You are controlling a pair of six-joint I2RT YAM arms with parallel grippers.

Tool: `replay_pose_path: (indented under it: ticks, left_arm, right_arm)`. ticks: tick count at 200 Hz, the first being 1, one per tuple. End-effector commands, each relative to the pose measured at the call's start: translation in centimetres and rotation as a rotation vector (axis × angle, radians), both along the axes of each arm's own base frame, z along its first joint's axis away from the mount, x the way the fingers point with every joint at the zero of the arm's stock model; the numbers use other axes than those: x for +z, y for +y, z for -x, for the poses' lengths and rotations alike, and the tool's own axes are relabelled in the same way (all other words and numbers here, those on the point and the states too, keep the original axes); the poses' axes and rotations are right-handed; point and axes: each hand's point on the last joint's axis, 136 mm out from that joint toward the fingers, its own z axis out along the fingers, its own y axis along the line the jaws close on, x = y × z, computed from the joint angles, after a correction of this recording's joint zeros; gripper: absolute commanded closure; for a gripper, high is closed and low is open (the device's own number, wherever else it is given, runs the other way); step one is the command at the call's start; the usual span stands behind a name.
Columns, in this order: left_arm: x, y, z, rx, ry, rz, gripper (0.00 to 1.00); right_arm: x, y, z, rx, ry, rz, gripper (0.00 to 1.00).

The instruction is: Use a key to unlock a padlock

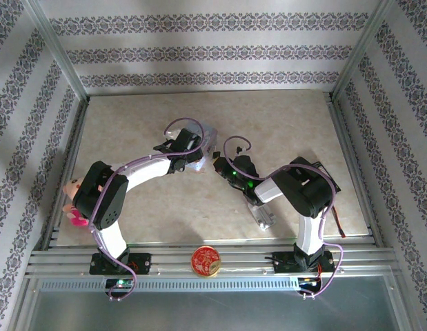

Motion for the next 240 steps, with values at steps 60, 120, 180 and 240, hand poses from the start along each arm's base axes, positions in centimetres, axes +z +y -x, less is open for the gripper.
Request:
replay_pose_path:
  ticks: [60, 120, 180, 240]
  left_arm:
    - [-3.1, 0.7, 2.2, -0.023, 0.118, -0.034, 0.06]
    - [-3.2, 1.0, 2.3, -0.014, 0.121, -0.034, 0.09]
    - [-3.3, 2.3, 1.9, 0.019, 0.124, -0.028, 0.2]
    - [-3.3, 3.1, 0.5, 0.02, 0.093, -0.029, 0.3]
  right_arm:
    - [2.0, 1.3, -0.9, -0.002, -0.065, -0.061, 1.0]
    - [2.1, 0.9, -0.9, -0.009, -0.071, -0.056, 1.0]
    - [2.4, -1.2, -0.2, -0.04, -0.088, -0.021, 1.0]
    - [2.1, -2.9, 0.9, -0.052, -0.086, 0.023, 1.0]
